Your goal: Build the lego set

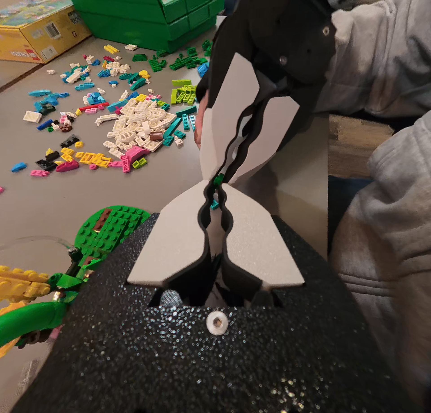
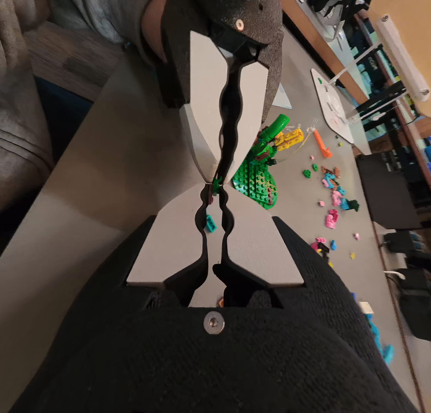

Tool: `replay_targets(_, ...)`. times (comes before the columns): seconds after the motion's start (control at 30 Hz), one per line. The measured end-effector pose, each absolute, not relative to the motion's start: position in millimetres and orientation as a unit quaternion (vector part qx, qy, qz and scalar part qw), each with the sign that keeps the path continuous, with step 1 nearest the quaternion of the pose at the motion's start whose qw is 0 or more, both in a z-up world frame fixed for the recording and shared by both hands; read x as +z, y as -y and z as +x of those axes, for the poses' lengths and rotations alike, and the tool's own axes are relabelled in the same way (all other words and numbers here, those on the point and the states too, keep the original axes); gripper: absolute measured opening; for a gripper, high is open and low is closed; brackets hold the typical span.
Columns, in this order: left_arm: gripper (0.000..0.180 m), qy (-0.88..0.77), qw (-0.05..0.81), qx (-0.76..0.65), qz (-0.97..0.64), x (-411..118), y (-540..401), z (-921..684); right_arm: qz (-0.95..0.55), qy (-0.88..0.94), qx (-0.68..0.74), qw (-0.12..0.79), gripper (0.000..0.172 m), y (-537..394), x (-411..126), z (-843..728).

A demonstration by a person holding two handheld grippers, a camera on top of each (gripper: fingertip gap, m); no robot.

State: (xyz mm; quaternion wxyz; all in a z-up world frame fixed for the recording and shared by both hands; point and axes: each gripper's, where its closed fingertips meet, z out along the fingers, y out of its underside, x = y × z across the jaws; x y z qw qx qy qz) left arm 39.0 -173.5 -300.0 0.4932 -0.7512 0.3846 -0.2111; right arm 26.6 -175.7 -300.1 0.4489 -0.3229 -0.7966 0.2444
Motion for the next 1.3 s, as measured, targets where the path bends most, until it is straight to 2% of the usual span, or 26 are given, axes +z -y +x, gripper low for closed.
replay_targets(0.27, 0.004, -0.360, 0.499, -0.236, -0.753, -297, 171, 37, -0.301, 0.795, 0.192, 0.491, 0.007, 172, -297, 23)
replay_targets(0.83, 0.004, -0.362, 0.520, -0.225, -0.740, -293, 169, 34, -0.318, 0.778, 0.235, 0.488, 0.009, 174, -292, 23)
replay_targets(1.3, 0.005, -0.281, 0.518, -0.360, -0.724, -274, 170, 33, -0.358, 0.745, 0.309, 0.470, 0.011, 175, -280, 23)
